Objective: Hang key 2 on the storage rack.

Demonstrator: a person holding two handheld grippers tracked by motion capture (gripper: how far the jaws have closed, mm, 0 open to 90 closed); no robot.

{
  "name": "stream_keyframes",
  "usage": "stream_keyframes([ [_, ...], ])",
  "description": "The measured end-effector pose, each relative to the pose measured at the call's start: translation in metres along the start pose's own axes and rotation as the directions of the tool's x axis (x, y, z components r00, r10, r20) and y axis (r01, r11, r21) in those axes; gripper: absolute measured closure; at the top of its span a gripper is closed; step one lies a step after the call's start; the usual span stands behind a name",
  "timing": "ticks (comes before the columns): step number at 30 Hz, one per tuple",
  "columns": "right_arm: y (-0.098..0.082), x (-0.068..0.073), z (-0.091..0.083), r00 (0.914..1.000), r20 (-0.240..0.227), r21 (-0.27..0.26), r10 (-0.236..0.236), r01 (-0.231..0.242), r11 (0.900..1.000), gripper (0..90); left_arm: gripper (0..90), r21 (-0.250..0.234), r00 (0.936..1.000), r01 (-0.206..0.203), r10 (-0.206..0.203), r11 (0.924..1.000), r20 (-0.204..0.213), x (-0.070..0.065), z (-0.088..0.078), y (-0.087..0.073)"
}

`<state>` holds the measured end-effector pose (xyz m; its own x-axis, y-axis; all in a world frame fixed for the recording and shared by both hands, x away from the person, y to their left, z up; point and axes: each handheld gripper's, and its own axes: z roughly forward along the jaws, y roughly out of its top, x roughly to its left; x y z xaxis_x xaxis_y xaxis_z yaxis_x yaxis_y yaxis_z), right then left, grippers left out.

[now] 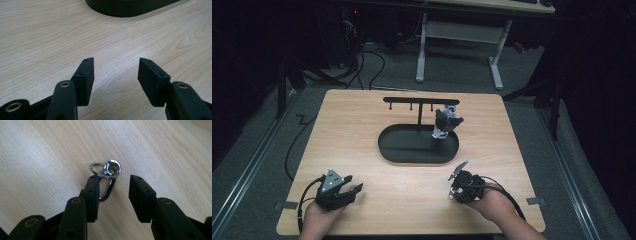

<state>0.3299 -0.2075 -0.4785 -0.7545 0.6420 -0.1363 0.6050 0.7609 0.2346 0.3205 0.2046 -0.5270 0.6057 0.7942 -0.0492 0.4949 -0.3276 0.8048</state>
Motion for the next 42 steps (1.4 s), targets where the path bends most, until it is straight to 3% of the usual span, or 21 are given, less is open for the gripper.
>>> stream_keyframes([
  [6,0.012,0.002,0.002,0.9983,-0.003,0.023,-0.058,0.058,0.998,70.9,47.6,0.003,1.0000,-0.002,0.002,1.0000,0.005,-0.001,0.001,-0.001],
  [8,0.014,0.003,0.002,0.9970,0.002,0.026,-0.078,0.078,0.997,80.3,47.5,0.009,1.0000,-0.004,0.004,1.0000,0.007,-0.001,0.001,-0.001],
  [10,0.015,0.003,0.002,0.9957,0.005,0.025,-0.093,0.092,0.995,83.4,47.4,0.012,1.0000,-0.004,0.003,0.9999,0.009,0.000,0.002,-0.001],
  [14,0.016,0.001,0.004,0.9957,-0.020,0.035,-0.091,0.092,0.995,87.2,47.4,0.014,0.9999,0.005,-0.005,0.9999,0.010,0.001,0.002,-0.002],
  [20,0.017,-0.002,0.007,0.9955,-0.066,0.028,-0.068,0.070,0.997,89.3,47.4,0.017,0.9999,0.004,-0.005,0.9998,0.013,0.001,0.002,-0.002],
  [26,0.016,-0.012,0.001,0.9873,-0.159,0.027,0.000,0.004,1.000,89.6,47.3,0.013,0.9999,0.005,-0.005,0.9999,0.011,0.001,0.001,-0.002],
  [36,0.016,-0.024,-0.026,0.9831,-0.176,0.022,0.051,-0.048,0.999,89.5,46.9,0.004,0.9999,0.000,0.000,1.0000,0.017,0.000,0.001,0.000],
  [42,0.023,-0.033,-0.041,0.9710,-0.213,0.000,0.108,-0.111,0.994,89.5,46.6,0.000,0.9998,-0.003,0.003,1.0000,0.018,0.000,0.001,0.000],
])
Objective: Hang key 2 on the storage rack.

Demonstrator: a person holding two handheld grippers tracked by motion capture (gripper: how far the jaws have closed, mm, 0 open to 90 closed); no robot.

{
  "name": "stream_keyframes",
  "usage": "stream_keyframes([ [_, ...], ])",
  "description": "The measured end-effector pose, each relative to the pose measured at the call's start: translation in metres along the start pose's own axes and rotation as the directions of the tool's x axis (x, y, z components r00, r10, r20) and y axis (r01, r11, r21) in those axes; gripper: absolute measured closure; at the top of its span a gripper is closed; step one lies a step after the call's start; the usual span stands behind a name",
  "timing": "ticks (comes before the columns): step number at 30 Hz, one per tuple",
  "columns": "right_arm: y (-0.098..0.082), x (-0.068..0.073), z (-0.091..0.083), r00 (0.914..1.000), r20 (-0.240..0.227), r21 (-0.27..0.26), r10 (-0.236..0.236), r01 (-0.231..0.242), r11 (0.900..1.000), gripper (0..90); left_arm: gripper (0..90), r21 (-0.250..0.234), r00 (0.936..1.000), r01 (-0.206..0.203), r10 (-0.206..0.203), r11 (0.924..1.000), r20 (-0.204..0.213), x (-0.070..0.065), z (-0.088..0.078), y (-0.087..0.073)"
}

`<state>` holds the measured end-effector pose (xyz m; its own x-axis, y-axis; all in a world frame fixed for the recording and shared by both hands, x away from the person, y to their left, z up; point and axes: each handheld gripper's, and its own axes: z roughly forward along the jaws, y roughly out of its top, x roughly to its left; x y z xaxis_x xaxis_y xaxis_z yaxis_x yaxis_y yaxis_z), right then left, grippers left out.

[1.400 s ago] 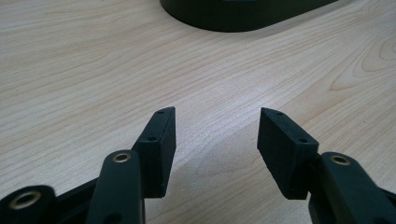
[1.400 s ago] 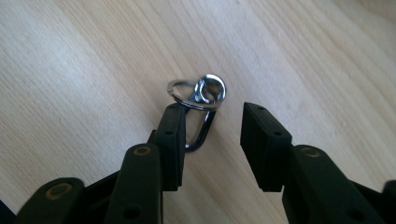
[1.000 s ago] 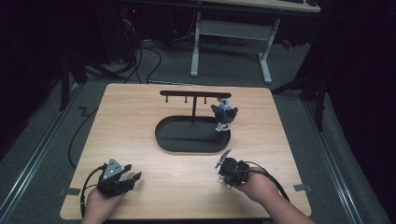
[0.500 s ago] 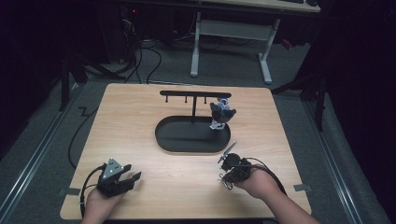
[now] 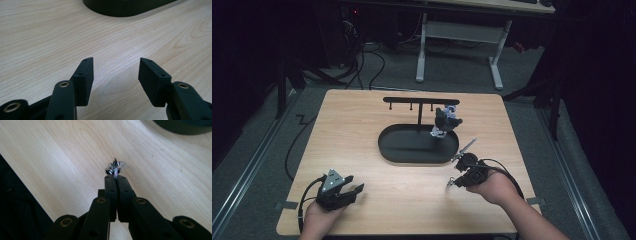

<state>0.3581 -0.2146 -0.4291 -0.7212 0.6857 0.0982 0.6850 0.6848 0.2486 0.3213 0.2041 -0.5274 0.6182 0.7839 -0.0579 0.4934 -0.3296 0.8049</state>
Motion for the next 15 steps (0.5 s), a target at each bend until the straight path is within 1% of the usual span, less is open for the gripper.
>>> stream_keyframes([
  [1,0.002,-0.001,-0.002,1.0000,-0.004,-0.007,-0.003,0.003,1.000,89.5,46.6,-0.003,1.0000,0.003,-0.003,1.0000,0.001,0.000,0.000,0.000],
  [6,0.013,-0.005,-0.014,0.9994,-0.024,-0.027,0.026,-0.027,0.999,89.4,46.6,-0.008,0.9999,0.010,-0.010,0.9999,0.003,0.001,-0.001,-0.001],
  [10,0.022,-0.010,-0.022,0.9996,-0.015,-0.042,0.024,-0.025,0.999,89.5,46.6,-0.010,0.9999,0.010,-0.010,0.9999,0.003,0.001,-0.001,-0.001],
  [11,0.025,-0.010,-0.024,0.9994,-0.011,-0.046,0.034,-0.035,0.998,89.5,46.6,-0.009,0.9999,0.009,-0.009,0.9999,0.004,0.001,-0.001,-0.001],
  [15,0.037,-0.016,-0.033,0.9994,-0.002,-0.062,0.035,-0.035,0.997,89.5,46.6,-0.008,0.9999,0.010,-0.009,0.9999,0.007,0.002,-0.002,-0.001],
])
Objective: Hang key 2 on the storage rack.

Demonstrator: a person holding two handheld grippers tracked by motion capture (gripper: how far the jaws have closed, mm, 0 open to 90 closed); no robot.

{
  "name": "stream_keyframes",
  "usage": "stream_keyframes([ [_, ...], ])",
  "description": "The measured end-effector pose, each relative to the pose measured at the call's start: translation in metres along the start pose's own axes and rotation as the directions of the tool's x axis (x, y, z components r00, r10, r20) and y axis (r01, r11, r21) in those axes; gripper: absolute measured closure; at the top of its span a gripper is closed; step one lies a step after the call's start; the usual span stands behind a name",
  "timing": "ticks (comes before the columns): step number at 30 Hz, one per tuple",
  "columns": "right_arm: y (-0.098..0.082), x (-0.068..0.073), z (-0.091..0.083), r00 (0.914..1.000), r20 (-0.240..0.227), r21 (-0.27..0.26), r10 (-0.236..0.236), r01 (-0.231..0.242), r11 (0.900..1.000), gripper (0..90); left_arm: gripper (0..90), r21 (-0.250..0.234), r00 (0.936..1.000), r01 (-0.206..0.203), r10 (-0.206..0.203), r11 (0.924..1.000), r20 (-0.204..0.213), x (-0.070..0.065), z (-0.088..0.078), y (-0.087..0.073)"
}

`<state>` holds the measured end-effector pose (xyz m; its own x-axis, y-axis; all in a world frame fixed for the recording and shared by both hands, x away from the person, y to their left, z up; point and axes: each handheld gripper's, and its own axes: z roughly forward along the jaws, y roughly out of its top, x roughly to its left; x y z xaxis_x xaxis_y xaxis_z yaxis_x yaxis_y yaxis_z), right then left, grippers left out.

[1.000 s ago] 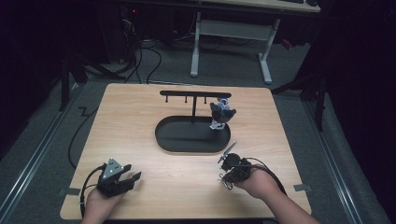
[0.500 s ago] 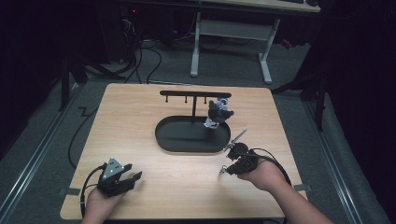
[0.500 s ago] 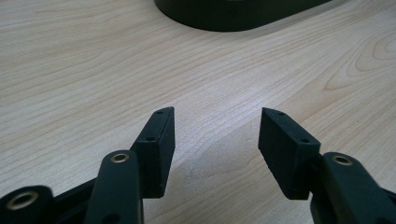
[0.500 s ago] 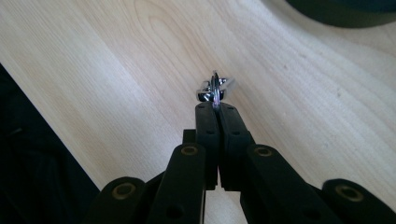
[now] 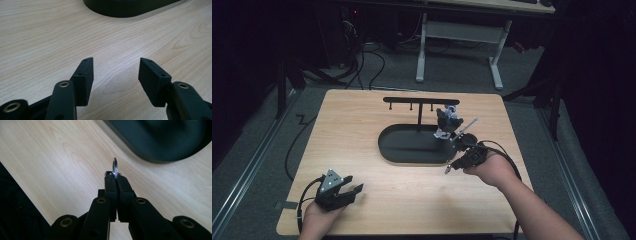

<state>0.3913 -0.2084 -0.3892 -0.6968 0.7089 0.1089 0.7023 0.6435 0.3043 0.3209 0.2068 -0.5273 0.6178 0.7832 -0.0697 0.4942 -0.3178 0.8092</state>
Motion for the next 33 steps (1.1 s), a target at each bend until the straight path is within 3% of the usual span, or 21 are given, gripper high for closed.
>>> stream_keyframes([
  [14,0.049,-0.014,-0.022,0.9995,0.023,-0.039,0.020,-0.019,0.999,89.4,46.3,-0.005,1.0000,-0.003,0.003,1.0000,-0.002,0.000,-0.001,-0.001],
  [15,0.053,-0.013,-0.024,0.9989,0.024,-0.032,0.040,-0.039,0.999,89.4,46.3,-0.005,1.0000,-0.002,0.002,1.0000,-0.001,0.000,-0.001,-0.001],
  [17,0.060,-0.015,-0.025,0.9994,0.030,-0.038,0.019,-0.018,0.999,89.4,46.3,-0.005,1.0000,-0.003,0.003,1.0000,0.000,0.000,-0.001,-0.001],
  [24,0.079,-0.017,-0.025,0.9990,0.038,-0.035,0.023,-0.022,0.999,89.4,46.2,-0.003,0.9999,-0.011,0.011,0.9999,0.002,-0.001,-0.001,-0.001],
  [25,0.082,-0.016,-0.026,0.9985,0.036,-0.029,0.041,-0.040,0.999,89.4,46.2,-0.002,1.0000,-0.010,0.010,1.0000,0.003,0.000,-0.001,-0.001],
  [26,0.084,-0.017,-0.025,0.9990,0.041,-0.035,0.017,-0.016,0.999,89.4,46.1,-0.003,1.0000,-0.008,0.008,1.0000,0.003,0.000,-0.001,-0.001],
  [31,0.094,-0.016,-0.028,0.9981,0.048,-0.033,0.039,-0.038,0.999,89.4,46.0,-0.003,1.0000,-0.006,0.006,1.0000,0.005,0.000,-0.001,-0.001],
  [33,0.097,-0.019,-0.029,0.9986,0.047,-0.036,0.025,-0.023,0.999,89.4,46.0,-0.002,1.0000,-0.006,0.006,1.0000,0.006,0.000,-0.001,-0.001],
])
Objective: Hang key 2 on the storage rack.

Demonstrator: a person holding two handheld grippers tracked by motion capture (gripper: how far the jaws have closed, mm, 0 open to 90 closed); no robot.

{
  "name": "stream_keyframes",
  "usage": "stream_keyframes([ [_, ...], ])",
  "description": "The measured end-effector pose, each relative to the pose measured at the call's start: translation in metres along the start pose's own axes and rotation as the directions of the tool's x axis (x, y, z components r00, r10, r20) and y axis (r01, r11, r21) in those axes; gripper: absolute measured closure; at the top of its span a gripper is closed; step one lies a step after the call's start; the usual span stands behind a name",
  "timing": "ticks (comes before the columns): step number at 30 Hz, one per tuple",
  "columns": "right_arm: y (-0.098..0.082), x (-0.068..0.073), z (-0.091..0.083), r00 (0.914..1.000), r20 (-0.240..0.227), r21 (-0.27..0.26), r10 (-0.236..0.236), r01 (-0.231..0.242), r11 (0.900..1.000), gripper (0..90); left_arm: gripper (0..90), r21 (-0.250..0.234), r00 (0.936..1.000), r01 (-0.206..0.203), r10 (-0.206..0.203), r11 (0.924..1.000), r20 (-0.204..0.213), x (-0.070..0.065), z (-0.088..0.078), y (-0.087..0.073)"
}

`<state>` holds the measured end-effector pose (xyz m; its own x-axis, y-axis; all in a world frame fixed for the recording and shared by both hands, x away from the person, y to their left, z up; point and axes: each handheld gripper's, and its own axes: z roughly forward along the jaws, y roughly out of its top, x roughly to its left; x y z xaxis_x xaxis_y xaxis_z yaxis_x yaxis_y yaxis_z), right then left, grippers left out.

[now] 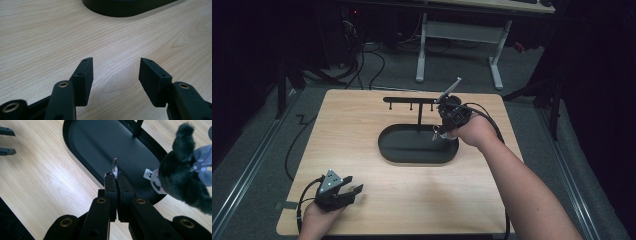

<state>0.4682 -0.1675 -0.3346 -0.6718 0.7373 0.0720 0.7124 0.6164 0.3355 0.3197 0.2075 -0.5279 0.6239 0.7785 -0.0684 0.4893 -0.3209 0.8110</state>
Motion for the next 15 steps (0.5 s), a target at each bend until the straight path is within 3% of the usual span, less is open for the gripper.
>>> stream_keyframes([
  [2,0.003,0.000,-0.002,0.9997,-0.005,0.014,0.025,-0.025,1.000,89.4,46.0,-0.001,1.0000,-0.001,0.001,1.0000,-0.001,0.000,0.000,0.000],
  [3,0.005,-0.003,-0.002,1.0000,0.000,0.011,0.007,-0.007,1.000,89.4,46.0,-0.002,1.0000,-0.002,0.002,1.0000,-0.001,0.000,0.000,0.000],
  [7,0.012,-0.006,-0.005,0.9999,0.008,0.014,0.007,-0.007,1.000,89.4,46.0,0.001,1.0000,-0.002,0.002,1.0000,0.000,0.000,0.000,0.000],
  [8,0.015,-0.005,-0.006,0.9996,0.010,0.023,0.027,-0.027,0.999,89.4,46.0,0.001,1.0000,-0.002,0.002,1.0000,0.000,0.000,0.000,0.000],
  [15,0.030,-0.009,-0.008,0.9999,0.014,-0.005,0.008,-0.008,1.000,89.4,46.0,0.003,1.0000,-0.002,0.002,1.0000,0.006,0.000,0.001,-0.001],
])
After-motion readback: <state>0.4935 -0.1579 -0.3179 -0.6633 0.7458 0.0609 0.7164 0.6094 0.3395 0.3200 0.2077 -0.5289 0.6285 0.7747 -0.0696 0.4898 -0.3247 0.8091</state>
